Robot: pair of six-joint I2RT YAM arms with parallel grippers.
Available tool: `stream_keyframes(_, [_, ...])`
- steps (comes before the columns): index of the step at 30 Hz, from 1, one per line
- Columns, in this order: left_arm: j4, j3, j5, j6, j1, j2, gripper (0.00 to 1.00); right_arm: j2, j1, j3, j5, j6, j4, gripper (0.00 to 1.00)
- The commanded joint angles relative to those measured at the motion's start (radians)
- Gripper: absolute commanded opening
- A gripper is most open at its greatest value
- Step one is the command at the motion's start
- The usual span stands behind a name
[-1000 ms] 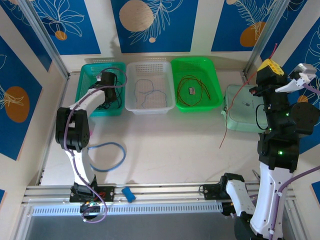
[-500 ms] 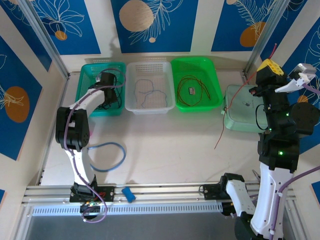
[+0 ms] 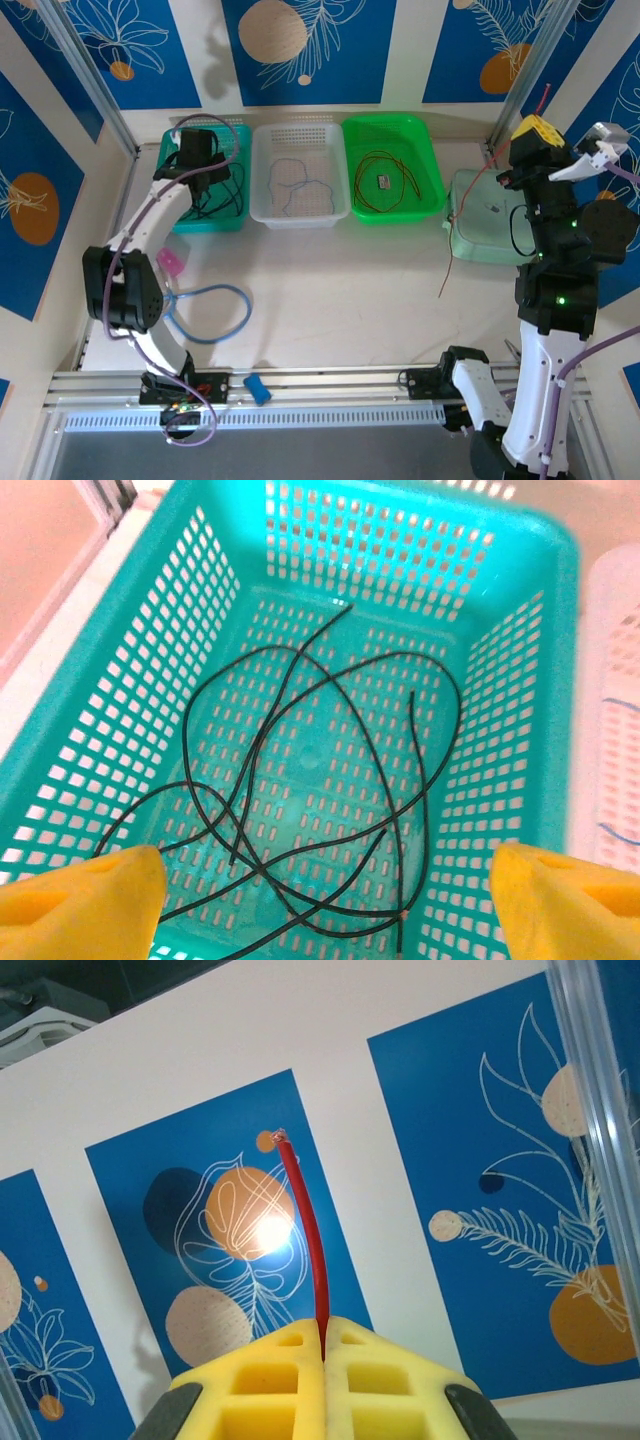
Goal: Untangle the cables
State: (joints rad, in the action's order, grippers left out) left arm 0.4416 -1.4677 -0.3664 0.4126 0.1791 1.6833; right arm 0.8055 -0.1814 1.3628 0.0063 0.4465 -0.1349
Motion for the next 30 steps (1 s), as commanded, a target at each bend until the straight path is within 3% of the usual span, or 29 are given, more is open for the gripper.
stream_keyframes(1, [-0.04, 0.051, 0.001, -0.016, 0.052, -0.093, 0.84, 0.047, 0.013, 0.065, -0.025, 0.028, 0.052, 0.0])
stream_keyframes(7, [-0.103, 0.183, -0.056, -0.023, 0.171, -0.238, 0.85, 0.145, 0.037, 0.174, -0.035, 0.039, 0.088, 0.0])
stream_keyframes(16, [-0.102, 0.307, 0.083, 0.11, 0.23, -0.428, 0.85, 0.335, 0.149, 0.37, -0.007, -0.027, 0.131, 0.0])
stream_keyframes(20, [-0.117, 0.371, 0.131, 0.183, 0.272, -0.472, 0.86, 0.477, 0.174, 0.545, -0.012, -0.065, 0.116, 0.0])
stream_keyframes(30, [-0.129, 0.45, 0.106, 0.278, 0.401, -0.491, 0.86, 0.838, 0.188, 0.978, 0.0, -0.139, 0.032, 0.0])
